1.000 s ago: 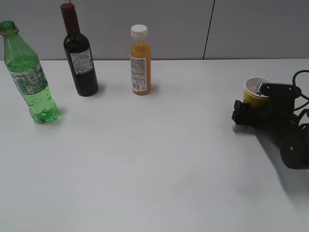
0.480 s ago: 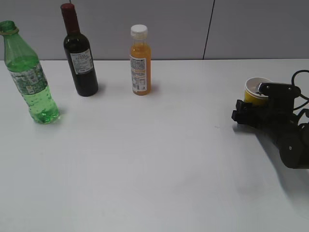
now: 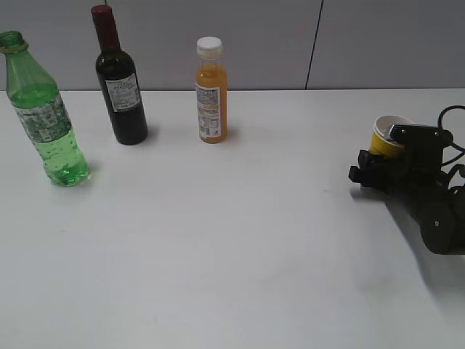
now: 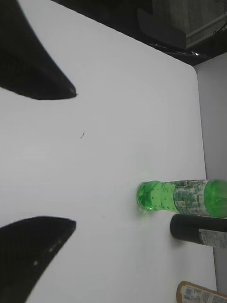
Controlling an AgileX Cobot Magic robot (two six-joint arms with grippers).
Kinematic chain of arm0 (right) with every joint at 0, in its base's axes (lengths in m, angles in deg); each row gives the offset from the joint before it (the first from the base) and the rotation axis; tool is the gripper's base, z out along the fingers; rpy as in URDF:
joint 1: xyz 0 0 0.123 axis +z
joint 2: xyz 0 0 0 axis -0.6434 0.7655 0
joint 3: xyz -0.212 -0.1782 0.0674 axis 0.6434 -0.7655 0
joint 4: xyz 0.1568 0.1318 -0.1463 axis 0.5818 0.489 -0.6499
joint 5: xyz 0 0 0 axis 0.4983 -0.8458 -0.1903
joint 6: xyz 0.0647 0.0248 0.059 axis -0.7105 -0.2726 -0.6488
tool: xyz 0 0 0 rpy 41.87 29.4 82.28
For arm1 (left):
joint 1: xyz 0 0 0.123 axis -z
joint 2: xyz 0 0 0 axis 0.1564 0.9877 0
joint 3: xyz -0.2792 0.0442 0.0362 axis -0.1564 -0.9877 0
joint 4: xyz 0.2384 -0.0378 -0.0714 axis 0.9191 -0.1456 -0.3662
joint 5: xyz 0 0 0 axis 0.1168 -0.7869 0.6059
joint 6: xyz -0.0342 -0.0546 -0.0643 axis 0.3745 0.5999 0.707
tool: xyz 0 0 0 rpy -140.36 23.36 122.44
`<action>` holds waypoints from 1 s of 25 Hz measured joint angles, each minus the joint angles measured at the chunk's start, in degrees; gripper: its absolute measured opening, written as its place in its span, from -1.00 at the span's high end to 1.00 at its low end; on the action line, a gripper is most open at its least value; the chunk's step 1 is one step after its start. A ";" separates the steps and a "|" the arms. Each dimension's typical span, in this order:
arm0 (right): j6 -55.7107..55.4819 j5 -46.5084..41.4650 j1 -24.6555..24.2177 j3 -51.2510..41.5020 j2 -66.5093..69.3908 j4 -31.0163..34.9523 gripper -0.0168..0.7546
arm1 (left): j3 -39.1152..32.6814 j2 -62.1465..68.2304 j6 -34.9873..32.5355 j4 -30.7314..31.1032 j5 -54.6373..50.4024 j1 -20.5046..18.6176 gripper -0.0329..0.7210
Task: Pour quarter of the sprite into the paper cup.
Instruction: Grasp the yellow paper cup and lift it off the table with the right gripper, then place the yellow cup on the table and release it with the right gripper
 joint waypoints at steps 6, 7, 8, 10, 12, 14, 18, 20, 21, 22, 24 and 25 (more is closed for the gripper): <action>-0.06 0.05 0.00 -0.44 -0.33 -0.08 -0.20 | 0.00 0.00 0.00 0.00 0.00 0.00 -0.63; -0.06 -0.03 0.00 -0.88 -0.74 -0.08 -0.20 | 0.00 0.00 0.00 0.00 0.00 0.00 -0.63; -0.06 -0.24 0.00 -1.32 -1.20 -0.08 -0.20 | 0.00 0.00 0.00 0.00 0.00 0.00 -0.63; -0.12 -0.24 0.00 -2.31 -2.25 -0.15 -0.20 | 0.00 0.00 0.00 0.00 0.00 0.00 -0.63; -0.18 1.12 0.00 -3.30 -3.08 -1.40 -0.20 | 0.00 0.00 0.00 0.00 0.00 0.00 -0.63; -0.25 3.00 0.00 -4.37 -3.58 -5.26 -0.20 | 0.00 0.00 0.00 0.00 0.00 0.00 -0.63; -0.25 4.18 0.00 -5.80 -3.77 -17.97 -0.20 | 0.00 0.00 0.00 0.00 0.00 0.00 -0.63; -0.25 4.21 0.00 -5.96 -3.77 -23.61 -0.20 | 0.00 0.00 0.00 0.00 0.00 0.00 -0.63; -0.25 4.31 0.00 -6.01 -3.77 -26.50 -0.20 | 0.00 0.00 0.00 0.00 0.00 0.00 -0.63; -0.31 4.38 0.00 -6.03 -3.77 -28.87 -0.20 | 0.00 0.00 0.00 0.00 0.00 0.00 -0.63; -0.38 4.38 0.00 -6.03 -3.77 -34.50 -0.20 | 0.00 0.00 0.00 0.00 0.00 0.00 -0.63; -0.38 4.38 0.00 -6.03 -3.77 -37.29 -0.20 | 0.00 0.00 0.00 0.00 0.00 0.00 -0.63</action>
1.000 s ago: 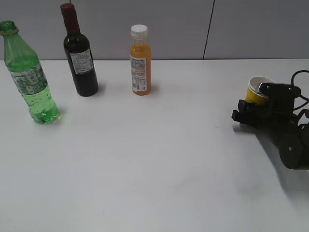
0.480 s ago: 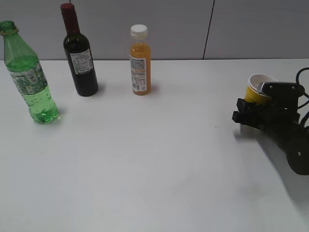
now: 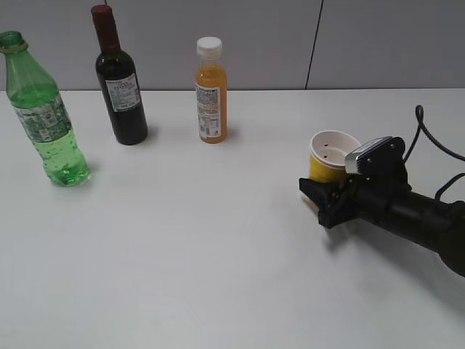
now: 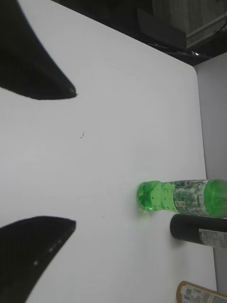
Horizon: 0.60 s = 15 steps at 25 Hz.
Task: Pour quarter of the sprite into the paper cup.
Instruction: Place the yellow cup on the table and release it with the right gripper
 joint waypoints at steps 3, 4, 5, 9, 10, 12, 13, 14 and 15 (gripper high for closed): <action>-0.11 0.00 0.00 0.00 0.00 -7.74 -0.20 | 0.00 0.00 0.00 0.00 0.00 0.00 -0.63; -0.34 0.00 0.00 0.12 0.00 -9.90 -0.20 | 0.00 0.00 0.00 0.00 0.00 0.00 -0.63; -0.81 0.00 0.00 0.38 0.00 -12.41 -0.20 | 0.00 0.00 0.00 0.00 0.00 0.00 -0.63; -4.21 0.00 1.23 3.20 0.00 -20.92 -0.20 | 0.00 0.00 0.00 0.00 0.00 0.00 -0.63; -4.99 0.00 1.83 4.22 0.00 -22.63 -0.20 | 0.00 0.00 0.00 0.00 0.00 0.00 -0.63; -6.61 0.00 3.62 6.37 0.00 -25.67 -0.20 | 0.00 0.00 0.00 0.00 0.00 0.00 -0.63; -7.69 0.00 4.61 7.74 0.00 -27.44 -0.20 | 0.00 0.00 0.00 0.00 0.00 0.00 -0.63; -8.95 0.00 5.45 9.16 0.00 -28.75 -0.20 | 0.00 0.00 0.00 0.00 0.00 0.00 -0.63; -9.98 -0.10 6.44 10.35 0.00 -30.06 -0.20 | 0.00 0.00 0.00 0.00 0.00 0.00 -0.63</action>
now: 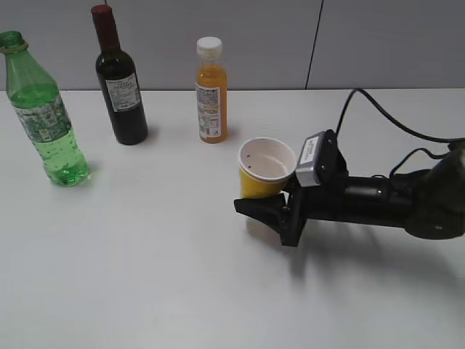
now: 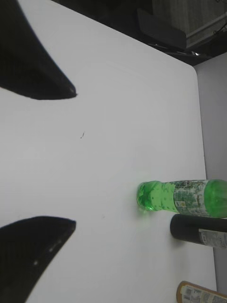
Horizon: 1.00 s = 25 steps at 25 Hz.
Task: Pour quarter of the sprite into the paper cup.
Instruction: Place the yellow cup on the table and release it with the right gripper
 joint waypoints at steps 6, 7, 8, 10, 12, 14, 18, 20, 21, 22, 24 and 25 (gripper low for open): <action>-4.14 -3.16 5.35 6.93 0.39 -4.70 -0.20 | 0.00 0.00 0.00 0.00 0.00 0.00 -0.63; -4.82 -3.21 6.14 8.02 0.82 -5.84 -0.20 | 0.00 0.00 0.00 0.00 0.00 0.00 -0.63; -5.75 -3.27 6.83 9.33 1.53 -7.04 -0.20 | 0.00 0.00 0.00 0.00 0.00 0.00 -0.63; -7.18 -3.34 7.80 11.49 2.98 -8.76 -0.20 | 0.00 0.00 0.00 0.00 0.00 0.00 -0.63; -7.78 -3.40 8.34 13.47 4.23 -10.44 -0.20 | 0.00 0.00 0.00 0.00 0.00 0.00 -0.63; -9.51 -3.45 8.54 15.20 5.27 -12.15 -0.20 | 0.00 0.00 0.00 0.00 0.00 0.00 -0.63; -12.72 -4.03 8.54 18.10 7.65 -16.23 -0.20 | 0.00 0.00 0.00 0.00 0.00 0.00 -0.63; -13.05 -4.41 8.56 18.95 8.39 -17.04 -0.20 | 0.00 0.00 0.00 0.00 0.00 0.00 -0.63; -13.17 -4.55 8.56 19.28 8.63 -17.08 -0.20 | 0.00 0.00 0.00 0.00 0.00 0.00 -0.63; -13.16 -4.62 8.56 19.61 8.95 -17.10 -0.20 | 0.00 0.00 0.00 0.00 0.00 0.00 -0.63; -13.23 -4.62 8.56 20.20 9.89 -17.21 -0.20 | 0.00 0.00 0.00 0.00 0.00 0.00 -0.63; -13.23 -4.75 8.56 20.46 10.44 -17.21 -0.20 | 0.00 0.00 0.00 0.00 0.00 0.00 -0.63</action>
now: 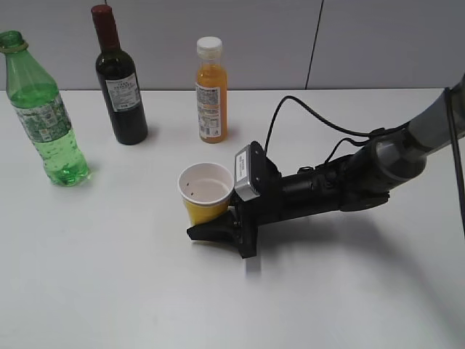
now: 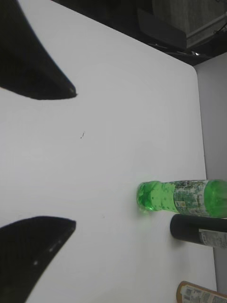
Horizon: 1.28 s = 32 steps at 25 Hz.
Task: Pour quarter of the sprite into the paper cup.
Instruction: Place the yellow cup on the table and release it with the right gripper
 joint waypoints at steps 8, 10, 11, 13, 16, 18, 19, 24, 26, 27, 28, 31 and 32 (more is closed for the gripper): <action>0.00 -0.23 0.00 0.27 0.85 -0.17 -0.45 | 0.00 0.00 0.00 0.00 0.00 0.00 -0.63; 0.00 -0.23 0.00 0.27 0.85 -0.17 -0.66 | 0.00 0.00 0.00 0.00 0.00 0.00 -0.63; 0.00 -0.23 0.00 0.27 0.85 -0.17 -0.72 | 0.00 0.00 0.00 0.00 0.00 0.00 -0.63; 0.00 -0.23 0.00 0.27 0.85 -0.17 -0.76 | 0.00 0.00 0.00 0.00 0.00 0.00 -0.63; 0.00 -0.23 -0.58 0.27 0.85 -0.49 -0.78 | 0.00 0.00 0.00 0.00 0.00 0.00 -0.63; 0.00 0.03 -1.23 0.11 0.85 -1.17 -0.78 | 0.00 0.00 0.00 0.00 0.00 0.00 -0.63; 0.00 0.15 -1.57 -0.16 0.85 -1.32 -0.78 | 0.00 0.00 0.00 0.00 0.00 0.00 -0.63; -0.04 0.68 -4.41 -3.08 0.14 -1.32 -0.78 | 0.00 0.00 0.00 0.00 0.00 0.00 -0.63; 0.01 0.80 -5.72 -4.62 -0.72 -1.51 -0.78 | 0.00 0.00 0.00 0.00 0.00 0.00 -0.63; 0.09 0.99 -6.41 -5.42 -1.09 -1.51 -0.78 | 0.00 0.00 0.00 0.00 0.00 0.00 -0.63; 0.09 1.03 -7.07 -6.07 -1.63 -1.67 -0.78 | 0.00 0.00 0.00 0.00 0.00 0.00 -0.63; 0.47 1.05 -8.95 -8.04 -3.74 -1.82 -0.77 | 0.00 0.00 0.00 0.00 0.00 0.00 -0.63; 0.53 1.05 -9.52 -8.63 -4.77 -1.88 -0.77 | 0.00 0.00 0.00 0.00 0.00 0.00 -0.63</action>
